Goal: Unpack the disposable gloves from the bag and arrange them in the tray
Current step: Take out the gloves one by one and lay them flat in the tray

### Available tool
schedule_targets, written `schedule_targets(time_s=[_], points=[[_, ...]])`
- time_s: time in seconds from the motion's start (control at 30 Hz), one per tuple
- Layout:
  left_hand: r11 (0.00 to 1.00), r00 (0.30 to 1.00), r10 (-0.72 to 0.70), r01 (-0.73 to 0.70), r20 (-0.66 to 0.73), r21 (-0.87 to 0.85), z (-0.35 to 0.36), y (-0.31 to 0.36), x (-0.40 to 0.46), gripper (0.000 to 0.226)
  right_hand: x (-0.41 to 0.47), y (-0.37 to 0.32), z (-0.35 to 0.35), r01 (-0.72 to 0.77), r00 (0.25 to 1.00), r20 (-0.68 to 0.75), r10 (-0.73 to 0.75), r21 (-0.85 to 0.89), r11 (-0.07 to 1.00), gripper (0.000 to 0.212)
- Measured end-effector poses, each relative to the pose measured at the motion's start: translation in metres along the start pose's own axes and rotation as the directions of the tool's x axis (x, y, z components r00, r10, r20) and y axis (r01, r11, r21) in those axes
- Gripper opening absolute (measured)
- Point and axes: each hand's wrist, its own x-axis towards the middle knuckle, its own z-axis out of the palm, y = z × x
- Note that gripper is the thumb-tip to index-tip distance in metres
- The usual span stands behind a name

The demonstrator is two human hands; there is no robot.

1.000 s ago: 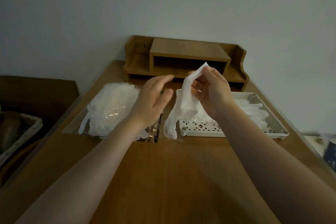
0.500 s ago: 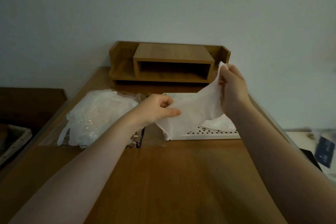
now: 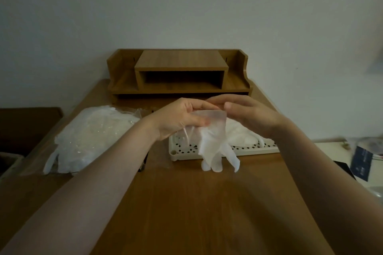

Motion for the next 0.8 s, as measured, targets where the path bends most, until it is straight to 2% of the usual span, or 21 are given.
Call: schedule_targets(time_s=[0.07,0.2,0.3,0.43,0.5,0.57,0.67,0.73,0.8], points=[[0.999,0.999,0.010,-0.008,-0.040,0.041,0.001,0.003,0.003,0.021,0.001,-0.006,0.003,-0.019,0.998,0.059,0.021,-0.024,1.000,0.038],[0.992,0.992,-0.031,0.045,-0.122,0.119,-0.008,0.002,0.006,0.011,-0.001,0.003,-0.007,-0.078,0.997,0.004,0.078,0.004,0.997,0.018],[0.977,0.989,-0.082,0.105,-0.127,0.185,-0.016,-0.003,0.007,0.007,-0.010,0.017,-0.024,-0.097,0.995,-0.014,0.101,0.159,0.982,0.017],[0.959,0.988,-0.126,0.144,-0.090,0.242,-0.020,-0.007,0.013,0.005,-0.016,0.025,-0.042,-0.128,0.992,0.045,0.120,0.367,0.921,0.022],[0.958,0.986,-0.130,0.152,-0.103,0.242,-0.020,-0.008,0.021,0.007,-0.017,0.028,-0.047,-0.167,0.983,0.006,0.183,0.438,0.883,0.018],[0.972,0.983,-0.113,0.140,-0.146,0.187,-0.020,-0.009,0.029,0.015,-0.017,0.036,-0.051,-0.202,0.963,-0.066,0.260,0.461,0.864,0.019],[0.993,0.979,-0.118,0.118,-0.169,-0.007,-0.015,-0.007,0.045,0.022,-0.011,0.050,-0.051,-0.229,0.914,-0.184,0.362,0.502,0.834,0.027],[0.983,0.977,-0.145,0.123,-0.159,-0.140,-0.010,-0.004,0.057,0.023,-0.004,0.062,-0.048,-0.247,0.887,-0.174,0.428,0.606,0.756,0.040],[0.971,0.977,-0.148,0.113,-0.154,-0.212,-0.007,-0.002,0.068,0.023,0.002,0.071,-0.045,-0.268,0.886,-0.160,0.435,0.590,0.762,0.052]])
